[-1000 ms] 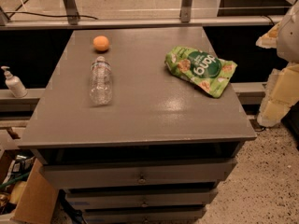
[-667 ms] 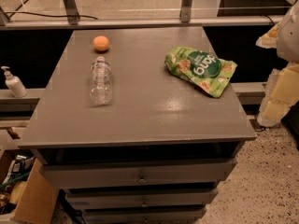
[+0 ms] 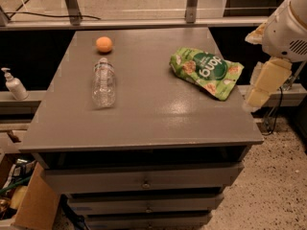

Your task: Move green rice chip bag near water bottle

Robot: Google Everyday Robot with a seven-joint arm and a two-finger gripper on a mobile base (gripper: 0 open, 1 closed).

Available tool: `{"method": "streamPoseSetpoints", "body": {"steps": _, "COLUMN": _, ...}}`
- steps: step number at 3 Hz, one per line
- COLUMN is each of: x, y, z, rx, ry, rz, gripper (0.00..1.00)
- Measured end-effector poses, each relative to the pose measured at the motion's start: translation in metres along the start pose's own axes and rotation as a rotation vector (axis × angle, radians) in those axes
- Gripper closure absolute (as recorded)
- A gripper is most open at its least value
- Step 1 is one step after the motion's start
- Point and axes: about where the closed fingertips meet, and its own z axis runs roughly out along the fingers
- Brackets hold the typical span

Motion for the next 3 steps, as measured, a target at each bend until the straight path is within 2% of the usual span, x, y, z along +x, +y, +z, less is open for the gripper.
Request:
{"method": "streamPoseSetpoints", "body": {"steps": 2, "x": -0.012, "y": -0.069, "z": 0.051, "rx": 0.018, "ry": -0.076, "rz": 0.02, "gripper": 0.0}}
{"method": "streamPoseSetpoints", "body": {"steps": 3, "x": -0.012, "y": -0.069, "z": 0.051, "rx": 0.018, "ry": -0.076, "rz": 0.02, "gripper": 0.0}}
